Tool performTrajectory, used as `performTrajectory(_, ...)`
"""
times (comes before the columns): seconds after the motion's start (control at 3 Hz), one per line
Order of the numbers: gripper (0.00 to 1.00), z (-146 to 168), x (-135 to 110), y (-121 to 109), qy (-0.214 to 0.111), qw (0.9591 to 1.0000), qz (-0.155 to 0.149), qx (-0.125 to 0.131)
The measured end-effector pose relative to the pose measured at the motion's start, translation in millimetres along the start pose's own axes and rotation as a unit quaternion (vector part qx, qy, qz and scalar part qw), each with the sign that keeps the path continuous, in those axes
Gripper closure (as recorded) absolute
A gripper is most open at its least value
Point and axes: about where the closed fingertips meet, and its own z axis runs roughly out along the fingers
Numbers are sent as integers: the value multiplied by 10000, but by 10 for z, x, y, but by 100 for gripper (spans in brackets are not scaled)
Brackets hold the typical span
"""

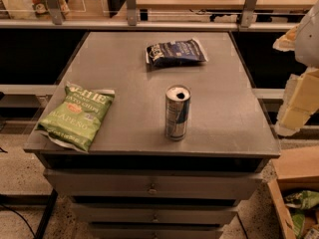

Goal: Move blue chip bag near redbull can

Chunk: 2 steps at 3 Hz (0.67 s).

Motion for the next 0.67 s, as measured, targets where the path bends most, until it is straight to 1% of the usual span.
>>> performTrajectory(0.33, 0, 0, 0, 0, 0, 10000, 0, 0)
performTrajectory(0.67, 0, -3, -24, -32, -16, 9998, -125, 123)
